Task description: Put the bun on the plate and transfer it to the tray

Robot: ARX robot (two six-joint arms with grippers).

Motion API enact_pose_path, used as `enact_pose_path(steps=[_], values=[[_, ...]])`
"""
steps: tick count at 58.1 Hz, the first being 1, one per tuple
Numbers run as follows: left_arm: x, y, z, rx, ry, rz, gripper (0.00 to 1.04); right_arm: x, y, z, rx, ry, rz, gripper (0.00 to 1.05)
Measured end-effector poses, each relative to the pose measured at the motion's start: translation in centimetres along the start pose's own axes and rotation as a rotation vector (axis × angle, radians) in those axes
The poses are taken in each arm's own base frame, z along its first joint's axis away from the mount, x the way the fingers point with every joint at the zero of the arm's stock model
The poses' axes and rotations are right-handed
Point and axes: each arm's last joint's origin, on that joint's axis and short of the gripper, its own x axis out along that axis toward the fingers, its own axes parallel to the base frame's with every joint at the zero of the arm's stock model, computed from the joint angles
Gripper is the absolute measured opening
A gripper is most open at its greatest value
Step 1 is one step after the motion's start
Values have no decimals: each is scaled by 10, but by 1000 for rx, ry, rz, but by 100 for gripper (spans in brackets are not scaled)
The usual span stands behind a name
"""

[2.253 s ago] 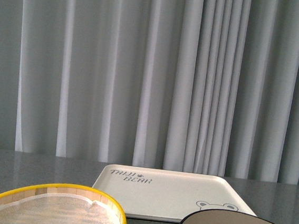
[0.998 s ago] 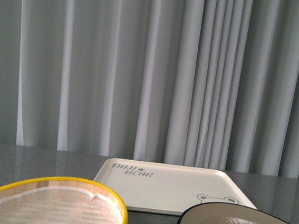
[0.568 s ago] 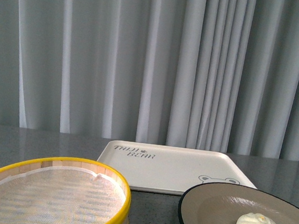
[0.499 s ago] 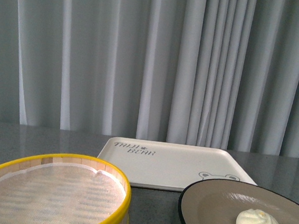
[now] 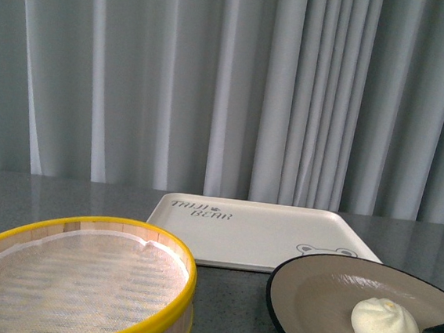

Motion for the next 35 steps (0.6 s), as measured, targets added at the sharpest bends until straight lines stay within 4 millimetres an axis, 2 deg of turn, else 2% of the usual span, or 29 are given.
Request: enact_pose_path(steps=[22,30,35], values=[[0,0,0,0,0,0,98,11,-8,-1,-2,-13,6,95],[0,0,0,0,0,0,98,13,-7,-1,4,-14,18,74],[0,0,0,0,0,0,98,13,-3,-2,4,-18,29,56]])
